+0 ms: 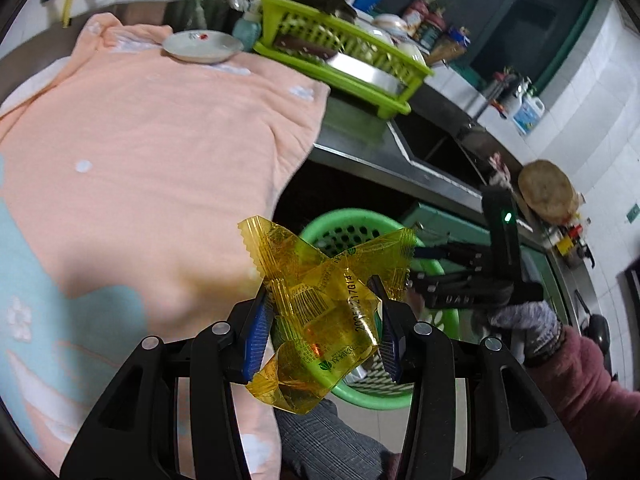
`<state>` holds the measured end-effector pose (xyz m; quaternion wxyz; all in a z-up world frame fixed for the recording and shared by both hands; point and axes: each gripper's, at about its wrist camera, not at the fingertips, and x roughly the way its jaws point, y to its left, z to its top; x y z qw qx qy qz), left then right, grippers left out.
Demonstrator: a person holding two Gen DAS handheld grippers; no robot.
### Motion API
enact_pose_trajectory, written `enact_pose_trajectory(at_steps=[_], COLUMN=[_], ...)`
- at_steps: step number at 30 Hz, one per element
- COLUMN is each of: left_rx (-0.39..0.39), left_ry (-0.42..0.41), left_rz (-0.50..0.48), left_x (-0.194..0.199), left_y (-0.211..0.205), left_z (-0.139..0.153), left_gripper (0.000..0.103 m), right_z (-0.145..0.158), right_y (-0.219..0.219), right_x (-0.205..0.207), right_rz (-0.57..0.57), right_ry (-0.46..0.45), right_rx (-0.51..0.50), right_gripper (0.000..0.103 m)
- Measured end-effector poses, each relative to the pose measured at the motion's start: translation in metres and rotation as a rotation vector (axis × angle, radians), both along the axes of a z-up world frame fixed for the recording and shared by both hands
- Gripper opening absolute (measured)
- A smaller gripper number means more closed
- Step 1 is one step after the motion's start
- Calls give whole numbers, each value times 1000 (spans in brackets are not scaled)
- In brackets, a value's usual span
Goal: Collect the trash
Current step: 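Carry the red cup and wrapper over the basket and open both tools, then withdraw both open tools from the basket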
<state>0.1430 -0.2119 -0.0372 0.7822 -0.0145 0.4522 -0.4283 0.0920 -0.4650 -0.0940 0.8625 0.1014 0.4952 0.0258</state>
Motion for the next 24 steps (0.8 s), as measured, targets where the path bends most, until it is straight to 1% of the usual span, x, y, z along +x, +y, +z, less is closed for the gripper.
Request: enact_pose_trajectory(at_steps=[5,7,9,14,16,17,19,20,21,24], left_rx=[37,68,118,194,223,237,253,262,273,276], left_ry=[11,7,-13,-1,15,23,31,27,28,23], left_rz=[-37,-58,-84,-120,-137,-137,-145,-142,-136,-132], left_x=[-9,-14,-20,-27,-30,-30,-32,-33,-33,-35], left_y=[-22,-33,-48,-77,-90,-93,-100,-101,-103,-105], left_z=[-11,-16,-23,-43,-52,-56,-62,-64,-66,-68], left_gripper=[46,46,46,46,48,51,54,62,68,69], right_z=[18,27,33,49,53,54,54,55,55,55], right_y=[-14,-19,-23,-31,-33,-32,-31,-30,-29,-31], right_x=[-15,-24,-32,-60,-70,-73,-82,-83,-87,-93], right_rz=[-30,-43,-53,-82,-86,-87,-89,-91,-92,-97], right_ry=[-51,-76,-100,-159,-176,-181,-185,-186,-189,-201], right_rx=[-2,-4,-3,8,17,18,16,11,4,17], right_gripper=[72,72,74,75,75,75,75,75,75,78])
